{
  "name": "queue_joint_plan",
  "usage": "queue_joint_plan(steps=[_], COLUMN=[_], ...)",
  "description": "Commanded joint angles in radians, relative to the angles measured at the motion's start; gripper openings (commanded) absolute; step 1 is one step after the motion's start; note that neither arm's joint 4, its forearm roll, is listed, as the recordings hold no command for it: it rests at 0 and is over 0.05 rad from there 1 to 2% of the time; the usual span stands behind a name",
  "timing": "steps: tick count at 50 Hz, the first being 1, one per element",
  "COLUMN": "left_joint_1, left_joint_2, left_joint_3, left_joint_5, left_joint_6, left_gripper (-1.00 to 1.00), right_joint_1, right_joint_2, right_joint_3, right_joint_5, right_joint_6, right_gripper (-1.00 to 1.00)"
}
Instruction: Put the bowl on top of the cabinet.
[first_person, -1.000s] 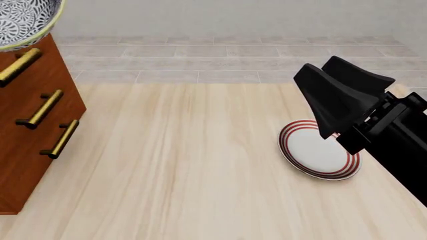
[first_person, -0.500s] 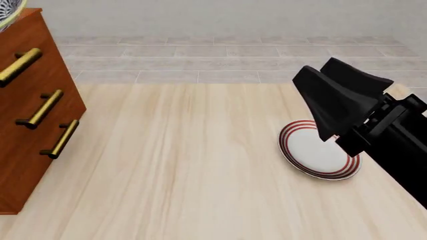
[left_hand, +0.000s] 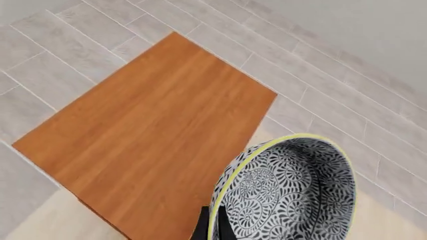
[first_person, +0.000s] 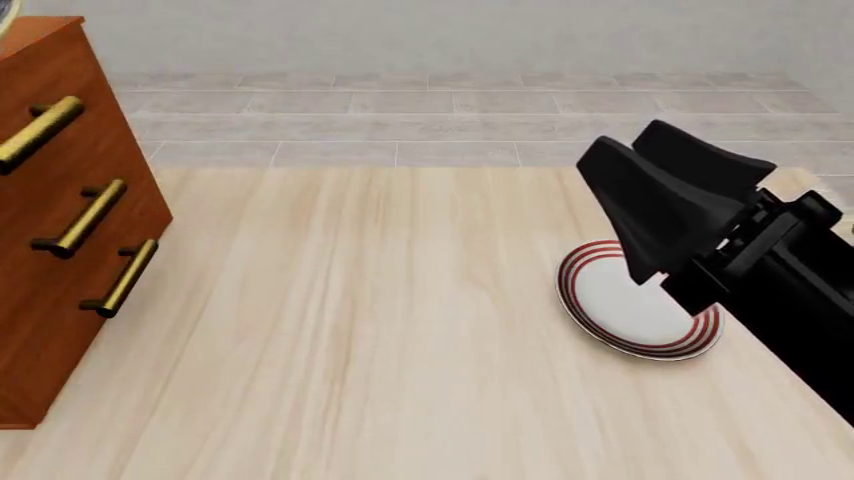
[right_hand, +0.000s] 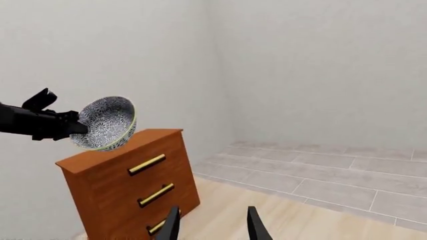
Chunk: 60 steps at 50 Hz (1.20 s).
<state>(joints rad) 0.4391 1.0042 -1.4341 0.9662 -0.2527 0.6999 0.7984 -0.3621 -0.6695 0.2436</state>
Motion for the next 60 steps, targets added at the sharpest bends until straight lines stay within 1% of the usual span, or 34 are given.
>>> queue_joint_plan(steps=[1,12,16,18,19,21,22,30,40,47,60], left_joint_1=[0.061,0.107,0.149,0.156,0.174,0.181,0.191,0.226,0.240,0.236,0.226], left_joint_2=[0.029,0.044,0.056,0.058,0.070,0.081,0.081,0.097,0.109,0.112,0.131], left_joint_3=[0.005,0.002,-0.022,-0.025,-0.030,-0.026,-0.026,-0.013,0.004,0.033,0.054], left_joint_5=[-0.015,-0.028,-0.028,-0.029,-0.035,-0.044,-0.046,-0.075,-0.097,-0.117,-0.142], left_joint_6=[-0.015,-0.010,0.002,0.002,0.009,0.001,0.010,0.016,0.009,0.005,0.005], left_gripper=[-1.00,-1.00,-1.00,-1.00,-1.00,-1.00,-1.00,-1.00,-1.00,-1.00,-1.00], right_joint_1=[0.000,0.002,0.001,0.000,-0.001,-0.001,0.000,-0.002,-0.001,-0.004,-0.005], right_joint_2=[0.013,0.016,0.014,0.014,0.015,0.014,0.011,0.013,0.021,0.024,0.015], right_joint_3=[-0.002,-0.002,-0.003,-0.003,-0.004,-0.004,-0.002,0.001,-0.001,-0.003,0.000], right_joint_5=[-0.006,-0.008,-0.006,-0.006,-0.006,-0.006,-0.004,-0.007,-0.013,-0.014,-0.010], right_joint_6=[0.000,-0.001,-0.002,-0.001,-0.002,-0.002,-0.003,0.000,0.000,0.000,0.002], right_gripper=[1.00,1.00,1.00,1.00,1.00,1.00,1.00,1.00,1.00,1.00,1.00])
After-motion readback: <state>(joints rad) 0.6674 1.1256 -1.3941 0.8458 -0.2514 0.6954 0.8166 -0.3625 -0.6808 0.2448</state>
